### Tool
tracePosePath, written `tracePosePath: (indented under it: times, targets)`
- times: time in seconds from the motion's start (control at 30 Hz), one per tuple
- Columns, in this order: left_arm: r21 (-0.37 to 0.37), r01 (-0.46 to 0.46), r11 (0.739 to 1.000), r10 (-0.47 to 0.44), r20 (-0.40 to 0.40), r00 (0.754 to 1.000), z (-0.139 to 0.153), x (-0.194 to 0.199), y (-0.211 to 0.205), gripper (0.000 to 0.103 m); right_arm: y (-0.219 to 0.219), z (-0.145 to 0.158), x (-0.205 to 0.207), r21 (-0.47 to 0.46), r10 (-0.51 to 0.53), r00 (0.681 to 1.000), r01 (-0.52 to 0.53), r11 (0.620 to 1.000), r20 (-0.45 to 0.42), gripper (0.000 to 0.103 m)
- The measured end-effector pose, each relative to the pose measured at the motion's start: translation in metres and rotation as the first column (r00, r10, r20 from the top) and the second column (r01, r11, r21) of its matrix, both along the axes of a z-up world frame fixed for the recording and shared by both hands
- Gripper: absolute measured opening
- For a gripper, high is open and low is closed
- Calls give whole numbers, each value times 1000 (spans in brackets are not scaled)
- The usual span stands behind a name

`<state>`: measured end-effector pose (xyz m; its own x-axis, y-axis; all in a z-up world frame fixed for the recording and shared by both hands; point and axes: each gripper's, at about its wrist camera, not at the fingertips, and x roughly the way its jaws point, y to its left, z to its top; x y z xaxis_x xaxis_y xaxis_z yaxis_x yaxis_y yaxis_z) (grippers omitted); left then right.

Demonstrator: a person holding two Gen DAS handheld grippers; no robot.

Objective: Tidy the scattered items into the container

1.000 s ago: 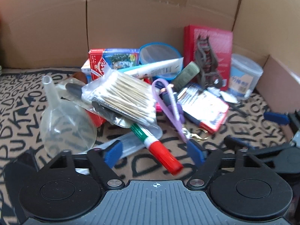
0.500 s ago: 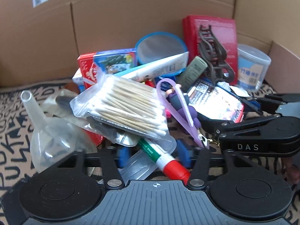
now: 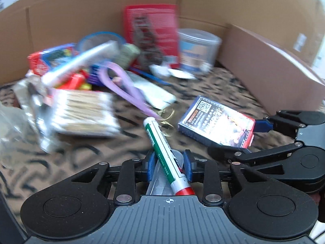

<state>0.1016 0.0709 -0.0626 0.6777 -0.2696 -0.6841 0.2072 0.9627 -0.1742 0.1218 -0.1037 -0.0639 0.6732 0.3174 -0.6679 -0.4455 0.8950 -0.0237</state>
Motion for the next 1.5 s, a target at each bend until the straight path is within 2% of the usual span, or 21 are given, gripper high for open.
tracePosePath:
  times: [0.07,0.17,0.2,0.23,0.37,0.5,0.7,0.77,0.8,0.83,0.9,0.97,1.1,1.2,1.37,1.5]
  targets:
    - [-2,29,1000,-29,-1,1000,1,-12,-14,28,-12,1,-15,21,-24,1000,24,999,-14,71]
    - [45,56,997,-57,7,998,3,-30,-35,30,-27,1,-36,40,-34,999,35,999,-31,72]
    - [61,58,996,-59,5,998,4,-34,-40,45,-30,1,-43,39,-36,999,37,999,-26,72]
    - [74,51,996,-52,4,999,5,-38,-44,48,-33,3,-48,37,-39,999,40,999,-17,72]
    - [100,16,995,-15,-4,1000,12,-50,-47,49,-43,11,-61,49,-56,998,55,997,19,73]
    - [114,-23,993,24,-3,1000,18,-60,-41,49,-52,15,-65,60,-87,994,83,995,67,80]
    - [141,-36,989,37,-4,999,21,-65,-40,48,-60,15,-68,116,-91,995,84,990,52,80]
    - [151,-29,988,29,2,1000,21,-65,-43,36,-59,15,-69,111,-83,995,77,991,56,81]
    - [157,-30,987,29,7,1000,21,-64,-43,26,-59,15,-70,105,-83,995,76,992,59,81]
    - [162,-33,986,32,12,999,21,-63,-43,25,-58,15,-69,100,-86,995,79,992,59,82]
    - [164,-54,985,52,13,999,21,-58,-40,27,-58,14,-68,97,-96,994,90,991,55,82]
    - [166,-87,982,86,12,996,21,-54,-34,36,-59,14,-68,96,-102,993,97,991,52,83]
    - [183,-129,975,129,10,992,20,-54,-24,44,-57,13,-69,87,-100,994,95,992,54,85]
    - [162,-115,980,115,13,993,23,-61,-20,44,-53,12,-68,82,-91,995,87,993,50,85]
    - [139,0,990,-6,41,999,29,-78,-25,48,-46,11,-68,73,-74,996,70,995,47,85]
    - [93,60,994,-63,22,998,31,-84,-30,48,-44,10,-67,62,-76,996,73,995,41,85]
